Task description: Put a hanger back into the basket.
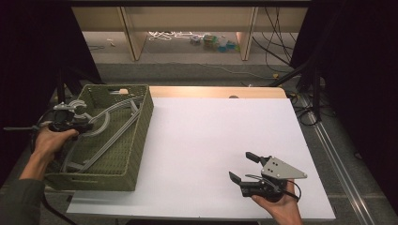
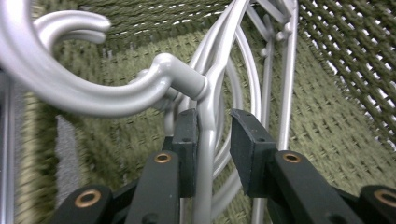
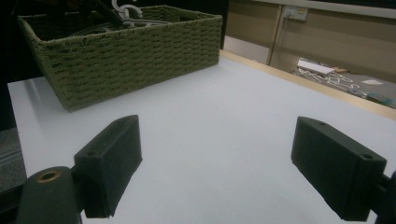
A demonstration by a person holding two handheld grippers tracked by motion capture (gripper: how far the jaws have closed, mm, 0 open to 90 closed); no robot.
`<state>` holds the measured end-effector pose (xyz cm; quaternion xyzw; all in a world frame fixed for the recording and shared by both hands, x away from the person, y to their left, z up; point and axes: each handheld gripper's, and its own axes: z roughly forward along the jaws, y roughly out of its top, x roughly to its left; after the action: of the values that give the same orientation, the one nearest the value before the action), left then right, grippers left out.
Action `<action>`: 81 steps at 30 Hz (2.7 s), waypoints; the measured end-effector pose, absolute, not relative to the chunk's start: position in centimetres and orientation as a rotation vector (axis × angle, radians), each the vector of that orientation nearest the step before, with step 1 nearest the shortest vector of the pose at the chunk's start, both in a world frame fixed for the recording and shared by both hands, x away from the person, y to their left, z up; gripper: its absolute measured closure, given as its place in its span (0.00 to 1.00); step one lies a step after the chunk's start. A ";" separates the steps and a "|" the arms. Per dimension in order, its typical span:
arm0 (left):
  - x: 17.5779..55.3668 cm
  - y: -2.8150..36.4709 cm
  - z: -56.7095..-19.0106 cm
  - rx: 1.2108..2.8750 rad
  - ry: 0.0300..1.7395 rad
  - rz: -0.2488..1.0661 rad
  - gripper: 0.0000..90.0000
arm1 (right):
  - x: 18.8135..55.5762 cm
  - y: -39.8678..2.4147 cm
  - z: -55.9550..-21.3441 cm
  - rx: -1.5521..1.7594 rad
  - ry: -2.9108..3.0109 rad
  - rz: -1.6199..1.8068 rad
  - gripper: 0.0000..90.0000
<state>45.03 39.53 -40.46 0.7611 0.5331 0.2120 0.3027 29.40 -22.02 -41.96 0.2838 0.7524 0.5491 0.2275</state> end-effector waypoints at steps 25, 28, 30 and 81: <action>38.1 35.3 -32.7 1.614 1.286 0.715 0.40 | 29.5 -22.0 -42.0 0.784 2.053 1.524 0.19; 36.7 33.9 -31.8 1.613 1.254 0.718 0.39 | 29.5 -22.0 -42.0 0.790 2.050 1.516 0.19; 35.9 32.9 -31.5 1.616 1.233 0.724 0.38 | 29.4 -22.0 -42.0 0.791 2.052 1.515 0.19; 29.4 19.3 -40.6 1.605 0.819 0.540 0.23 | 28.9 -22.1 -42.4 0.784 2.043 1.544 0.18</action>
<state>29.44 19.29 -40.57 0.6894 0.3515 0.2318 0.5894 28.90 -22.15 -42.42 0.2850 0.7423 0.5613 0.2296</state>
